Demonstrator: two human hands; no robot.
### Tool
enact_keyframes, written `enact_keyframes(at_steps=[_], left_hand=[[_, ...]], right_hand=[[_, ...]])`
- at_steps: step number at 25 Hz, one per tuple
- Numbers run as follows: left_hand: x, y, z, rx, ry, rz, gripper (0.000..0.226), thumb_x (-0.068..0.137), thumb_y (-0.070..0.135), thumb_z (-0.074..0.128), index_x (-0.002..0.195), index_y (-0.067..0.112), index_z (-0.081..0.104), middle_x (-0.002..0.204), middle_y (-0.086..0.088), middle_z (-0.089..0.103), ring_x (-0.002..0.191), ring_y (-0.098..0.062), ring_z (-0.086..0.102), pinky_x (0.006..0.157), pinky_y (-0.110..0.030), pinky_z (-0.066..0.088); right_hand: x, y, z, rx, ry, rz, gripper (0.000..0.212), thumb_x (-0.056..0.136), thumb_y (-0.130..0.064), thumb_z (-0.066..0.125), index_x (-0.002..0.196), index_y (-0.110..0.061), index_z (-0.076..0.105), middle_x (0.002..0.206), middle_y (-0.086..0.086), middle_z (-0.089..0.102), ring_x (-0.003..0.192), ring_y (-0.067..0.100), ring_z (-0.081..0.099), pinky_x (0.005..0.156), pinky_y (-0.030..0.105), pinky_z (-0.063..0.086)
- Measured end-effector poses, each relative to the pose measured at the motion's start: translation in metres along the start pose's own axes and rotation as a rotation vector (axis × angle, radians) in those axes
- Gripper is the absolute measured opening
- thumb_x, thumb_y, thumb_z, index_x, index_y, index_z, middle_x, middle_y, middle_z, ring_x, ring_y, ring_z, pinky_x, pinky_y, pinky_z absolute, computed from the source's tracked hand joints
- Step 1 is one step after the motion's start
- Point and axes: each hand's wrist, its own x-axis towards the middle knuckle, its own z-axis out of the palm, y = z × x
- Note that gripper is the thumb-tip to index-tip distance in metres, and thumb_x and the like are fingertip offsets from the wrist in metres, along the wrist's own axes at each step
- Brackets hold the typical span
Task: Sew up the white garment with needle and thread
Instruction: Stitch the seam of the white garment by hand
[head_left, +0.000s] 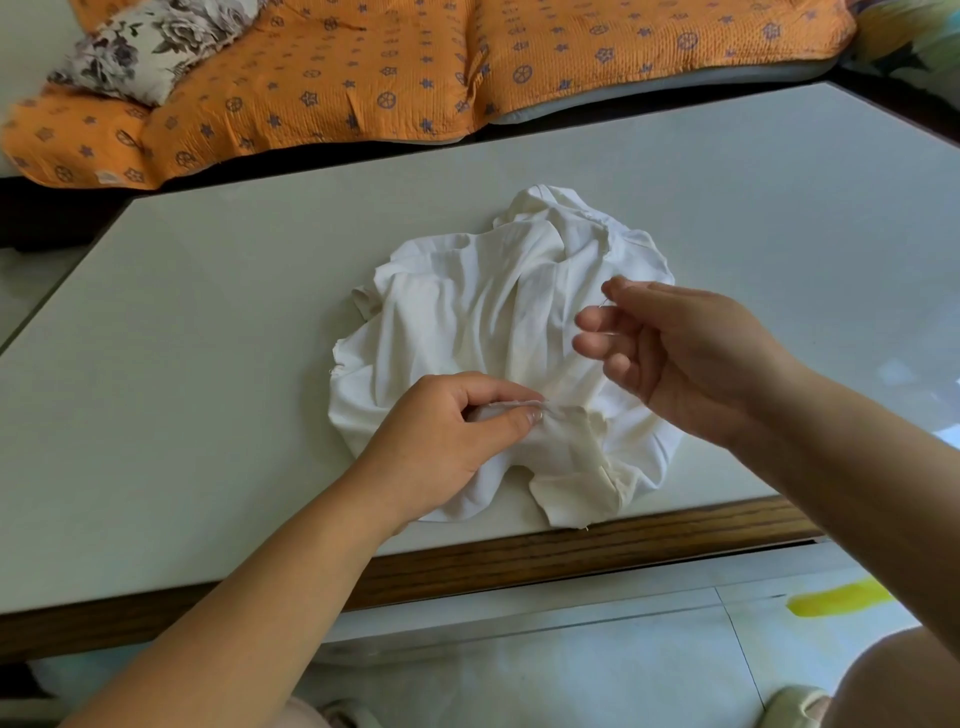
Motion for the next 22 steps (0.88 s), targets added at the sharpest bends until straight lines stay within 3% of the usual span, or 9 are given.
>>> enact_keyframes(at_steps=[3,5,8,12,19,22], left_hand=[[0.0,-0.001,-0.001,-0.009,-0.014,-0.006,0.014,0.087,0.027,0.071,0.092,0.039,0.075,0.097,0.021,0.073,0.096,0.009,0.064,0.084,-0.011,0.048],[-0.001,-0.002,-0.001,-0.019,-0.022,-0.018,0.013,0.087,0.028,0.071,0.09,0.04,0.075,0.097,0.021,0.074,0.096,0.008,0.064,0.086,-0.014,0.048],[-0.001,-0.003,-0.002,-0.019,-0.037,-0.041,0.011,0.086,0.03,0.071,0.091,0.039,0.076,0.097,0.021,0.074,0.097,0.008,0.064,0.088,-0.014,0.047],[0.0,-0.003,-0.002,-0.009,-0.056,-0.064,0.012,0.086,0.03,0.071,0.096,0.034,0.077,0.098,0.019,0.074,0.098,0.008,0.064,0.091,-0.016,0.047],[-0.001,-0.004,-0.003,-0.014,-0.075,-0.077,0.01,0.085,0.03,0.072,0.093,0.034,0.077,0.096,0.02,0.074,0.098,0.008,0.064,0.093,-0.018,0.048],[-0.001,-0.004,-0.005,-0.021,-0.078,-0.078,0.01,0.085,0.031,0.072,0.093,0.034,0.077,0.097,0.019,0.074,0.1,0.006,0.064,0.095,-0.021,0.048]], right_hand=[[0.004,-0.003,-0.002,0.067,-0.044,-0.088,0.011,0.103,-0.01,0.044,0.095,-0.009,0.05,0.07,0.009,0.066,0.078,0.028,0.075,0.069,0.031,0.062],[0.005,-0.005,-0.003,0.01,-0.036,-0.166,0.01,0.103,-0.01,0.045,0.095,-0.009,0.052,0.074,0.011,0.066,0.089,0.033,0.073,0.084,0.043,0.06],[0.007,-0.007,-0.005,-0.112,0.02,-0.28,0.008,0.103,-0.011,0.047,0.097,-0.011,0.054,0.075,0.009,0.068,0.093,0.033,0.073,0.095,0.045,0.055],[0.009,-0.004,-0.008,-0.265,0.083,-0.398,0.009,0.102,-0.013,0.051,0.095,-0.014,0.056,0.074,0.006,0.071,0.092,0.031,0.074,0.099,0.042,0.053],[0.018,0.0,-0.014,-0.629,0.177,-0.606,0.014,0.1,-0.02,0.054,0.089,-0.028,0.057,0.072,-0.008,0.073,0.087,0.021,0.073,0.097,0.049,0.051],[0.017,0.0,-0.014,-0.717,0.208,-0.64,0.017,0.1,-0.019,0.053,0.089,-0.032,0.056,0.071,-0.013,0.072,0.086,0.037,0.07,0.088,0.055,0.05]])
